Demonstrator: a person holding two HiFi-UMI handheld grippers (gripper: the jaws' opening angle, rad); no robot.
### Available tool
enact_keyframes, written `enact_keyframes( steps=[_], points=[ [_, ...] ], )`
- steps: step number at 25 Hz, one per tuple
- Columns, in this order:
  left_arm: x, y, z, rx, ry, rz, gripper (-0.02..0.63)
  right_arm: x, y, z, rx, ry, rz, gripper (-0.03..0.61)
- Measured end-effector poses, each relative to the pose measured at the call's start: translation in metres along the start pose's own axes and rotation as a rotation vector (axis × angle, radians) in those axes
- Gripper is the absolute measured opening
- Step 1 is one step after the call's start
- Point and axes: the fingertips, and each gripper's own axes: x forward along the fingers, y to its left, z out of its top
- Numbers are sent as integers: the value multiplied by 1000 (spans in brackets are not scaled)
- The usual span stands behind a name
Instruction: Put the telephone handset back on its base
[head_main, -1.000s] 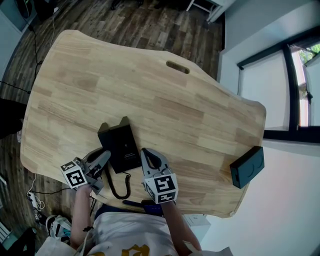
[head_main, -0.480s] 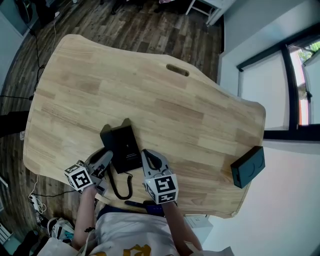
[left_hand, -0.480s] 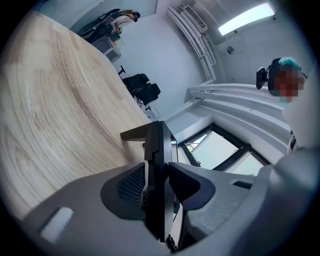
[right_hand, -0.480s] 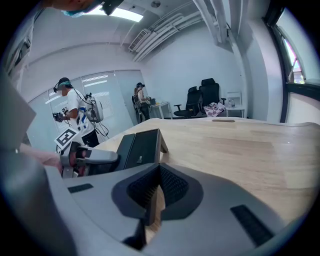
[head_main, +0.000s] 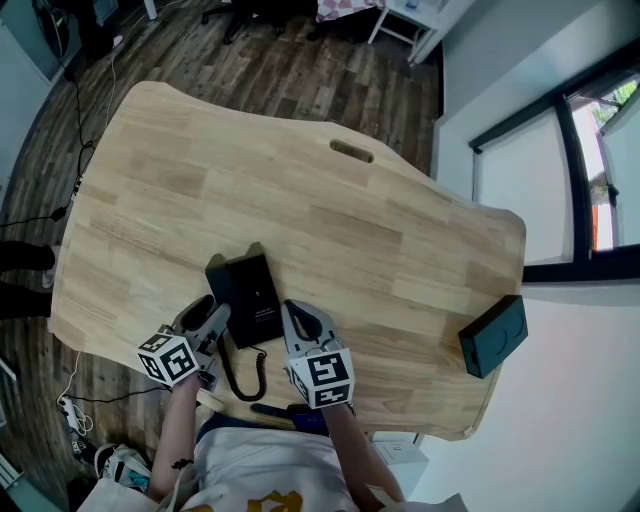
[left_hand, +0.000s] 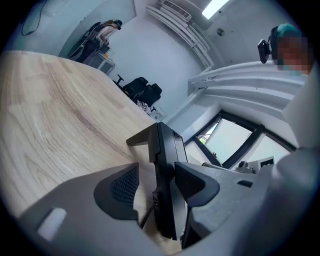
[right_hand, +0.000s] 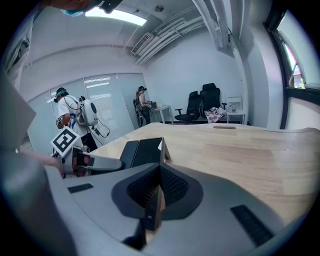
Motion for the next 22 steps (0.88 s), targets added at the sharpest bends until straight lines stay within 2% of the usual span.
enact_keyframes(
  steps=[2, 4, 10, 15, 17, 22],
  points=[
    [0, 0, -2, 18, 19, 14, 212, -1, 3, 0, -6, 2, 1, 6],
    [-2, -1, -1, 71, 30, 37, 212, -3, 5, 1, -11, -1, 1, 6],
    [-17, -5, 21, 175, -49, 112, 212, -9, 8, 14, -38, -36, -1, 6],
    [-27, -23, 32, 252, -82, 110, 204, -18, 7, 23, -36, -68, -15, 6],
    [-29, -30, 36, 279, -97, 108, 164, -21, 9, 27, -34, -83, -16, 6],
    [-38, -50, 45, 343, -135, 95, 2, -31, 17, 36, -50, -113, -16, 6]
  ],
)
